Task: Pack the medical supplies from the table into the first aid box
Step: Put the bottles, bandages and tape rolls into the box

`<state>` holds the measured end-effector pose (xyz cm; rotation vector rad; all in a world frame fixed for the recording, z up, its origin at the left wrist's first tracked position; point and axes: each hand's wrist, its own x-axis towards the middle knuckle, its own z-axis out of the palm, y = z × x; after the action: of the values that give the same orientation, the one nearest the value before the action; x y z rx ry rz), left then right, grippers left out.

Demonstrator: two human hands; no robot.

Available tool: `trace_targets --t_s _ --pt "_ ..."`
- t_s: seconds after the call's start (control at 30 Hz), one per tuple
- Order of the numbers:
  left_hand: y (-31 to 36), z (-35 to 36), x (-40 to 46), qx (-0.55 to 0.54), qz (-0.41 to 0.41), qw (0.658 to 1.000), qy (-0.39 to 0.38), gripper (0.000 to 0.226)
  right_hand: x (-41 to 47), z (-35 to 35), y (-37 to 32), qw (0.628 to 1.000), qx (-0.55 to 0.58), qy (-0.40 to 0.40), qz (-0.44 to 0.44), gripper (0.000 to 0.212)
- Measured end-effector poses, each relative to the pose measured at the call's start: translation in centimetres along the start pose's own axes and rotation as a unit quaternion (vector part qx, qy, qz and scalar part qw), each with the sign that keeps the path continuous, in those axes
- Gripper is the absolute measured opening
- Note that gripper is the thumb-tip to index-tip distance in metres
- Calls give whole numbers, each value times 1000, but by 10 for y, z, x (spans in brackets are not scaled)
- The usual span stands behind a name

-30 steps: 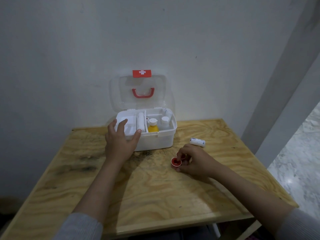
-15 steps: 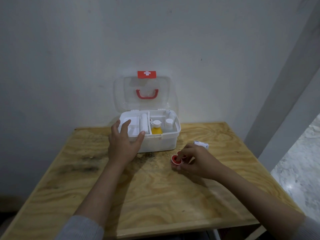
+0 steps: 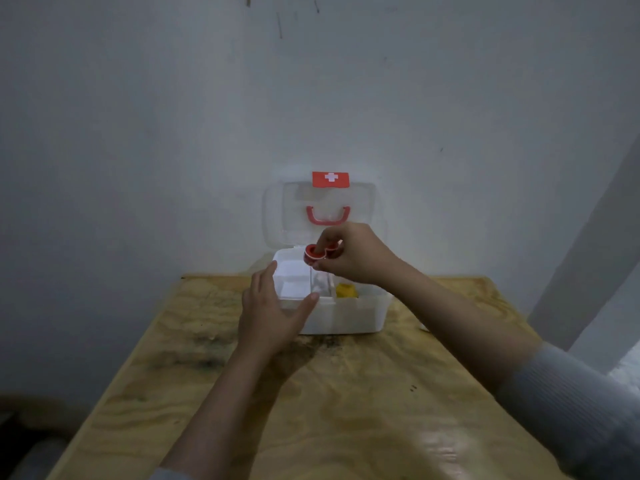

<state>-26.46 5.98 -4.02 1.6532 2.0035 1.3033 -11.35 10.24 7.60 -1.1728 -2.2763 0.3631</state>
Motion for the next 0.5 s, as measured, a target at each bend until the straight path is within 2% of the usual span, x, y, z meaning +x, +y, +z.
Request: trace_targets --t_s 0.27,0.4,0.5 --pt "2 3 -3 6 -15 1000 -16 98 57 63 1 997 -37 -72 15 23" --pt "1 0 -4 4 -2 1000 -22 96 60 68 2 994 -40 -97 26 26" --pt "1 0 -4 8 4 1000 -18 95 53 55 -1 996 -33 -83 23 26"
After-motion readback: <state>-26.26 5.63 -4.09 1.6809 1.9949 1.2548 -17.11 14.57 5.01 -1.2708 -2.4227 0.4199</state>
